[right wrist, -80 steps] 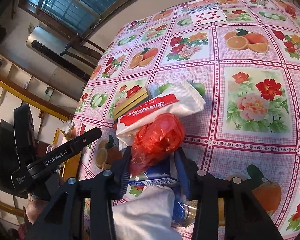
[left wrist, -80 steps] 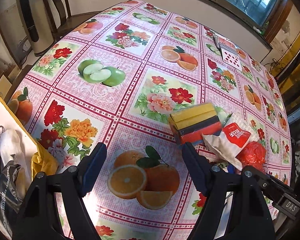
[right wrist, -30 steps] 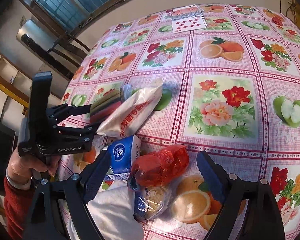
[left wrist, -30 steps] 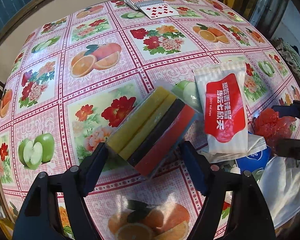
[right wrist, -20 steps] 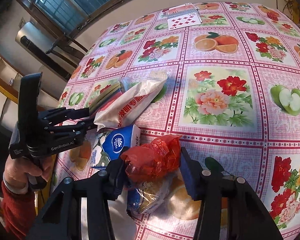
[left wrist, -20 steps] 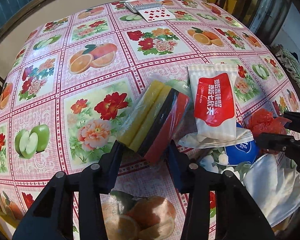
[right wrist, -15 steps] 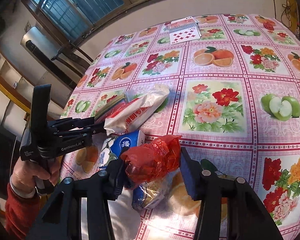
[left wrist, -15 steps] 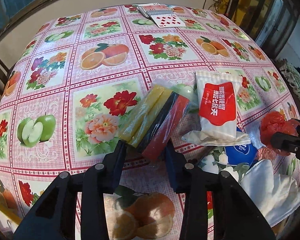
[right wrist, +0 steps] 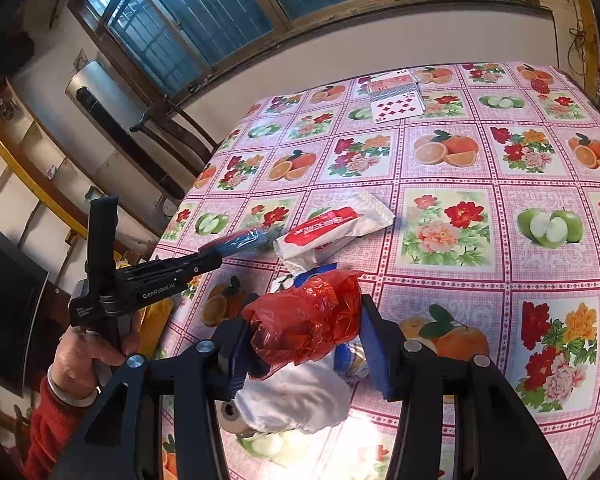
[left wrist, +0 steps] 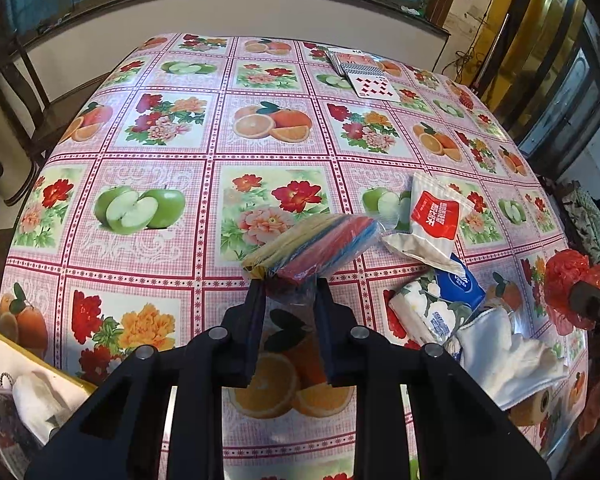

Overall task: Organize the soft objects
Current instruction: 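Grasp the striped sponge pack with left tool while right tool grasps red mesh bag, then lift the sponge pack with left tool while right tool carries the red mesh bag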

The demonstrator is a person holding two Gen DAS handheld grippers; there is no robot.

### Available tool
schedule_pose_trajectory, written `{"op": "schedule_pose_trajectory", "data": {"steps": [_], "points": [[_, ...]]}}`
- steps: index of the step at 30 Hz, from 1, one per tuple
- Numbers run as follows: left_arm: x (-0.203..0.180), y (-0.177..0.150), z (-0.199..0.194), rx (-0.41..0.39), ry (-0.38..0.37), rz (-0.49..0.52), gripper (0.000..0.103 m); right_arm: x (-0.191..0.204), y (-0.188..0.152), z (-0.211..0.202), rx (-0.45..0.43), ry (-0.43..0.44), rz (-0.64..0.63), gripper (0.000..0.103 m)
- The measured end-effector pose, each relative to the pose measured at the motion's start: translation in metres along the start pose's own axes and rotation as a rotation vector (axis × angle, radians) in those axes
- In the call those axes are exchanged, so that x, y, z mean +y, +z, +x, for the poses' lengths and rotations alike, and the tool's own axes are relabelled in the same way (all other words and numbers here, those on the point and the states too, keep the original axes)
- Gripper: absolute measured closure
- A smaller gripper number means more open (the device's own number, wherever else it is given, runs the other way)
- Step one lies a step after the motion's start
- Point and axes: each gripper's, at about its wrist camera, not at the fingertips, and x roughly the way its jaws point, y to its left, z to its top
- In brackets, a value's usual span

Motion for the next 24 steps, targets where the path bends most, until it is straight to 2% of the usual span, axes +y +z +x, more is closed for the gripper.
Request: {"op": "schedule_pose_trajectory", "data": {"steps": [6,8,10,13,15,17,18,19,20,21,22,24], "points": [[0.018,-0.01,-0.045,-0.072,-0.03,-0.037,0.088,0.041,-0.006,-0.007,0.002,0.041,-0.06,0.053],[0.029,-0.014,-0.06,-0.088,-0.039,-0.059,0.103,0.057,-0.008,-0.006,0.004,0.054,-0.082,0.053],[0.042,-0.02,-0.071,-0.1,-0.041,-0.085,0.103,0.071,-0.009,-0.004,0.008,0.075,-0.092,0.053],[0.056,-0.032,-0.077,-0.089,-0.039,-0.102,0.103,0.094,-0.013,0.001,0.019,0.097,-0.12,0.053],[0.055,-0.042,-0.072,-0.036,-0.095,-0.087,0.103,0.105,-0.015,0.006,0.031,0.112,-0.129,0.052],[0.051,-0.05,-0.068,-0.024,-0.119,-0.112,0.103,0.114,-0.017,0.01,0.037,0.121,-0.14,0.052],[0.048,-0.052,-0.063,-0.006,-0.138,-0.116,0.093,0.116,-0.018,0.011,0.038,0.126,-0.14,0.052],[0.043,-0.052,-0.058,0.01,-0.13,-0.099,0.073,0.116,-0.018,0.012,0.042,0.13,-0.138,0.052],[0.035,-0.051,-0.054,0.011,-0.102,-0.065,0.059,0.117,-0.019,0.013,0.046,0.132,-0.137,0.052],[0.027,-0.049,-0.051,0.005,-0.086,-0.026,0.04,0.116,-0.02,0.012,0.049,0.131,-0.136,0.052],[0.02,-0.047,-0.048,0.008,-0.078,0.008,0.033,0.114,-0.021,0.011,0.05,0.13,-0.135,0.052],[0.014,-0.042,-0.041,0.036,-0.042,0.033,0.027,0.109,-0.021,0.008,0.049,0.123,-0.132,0.051]]}}
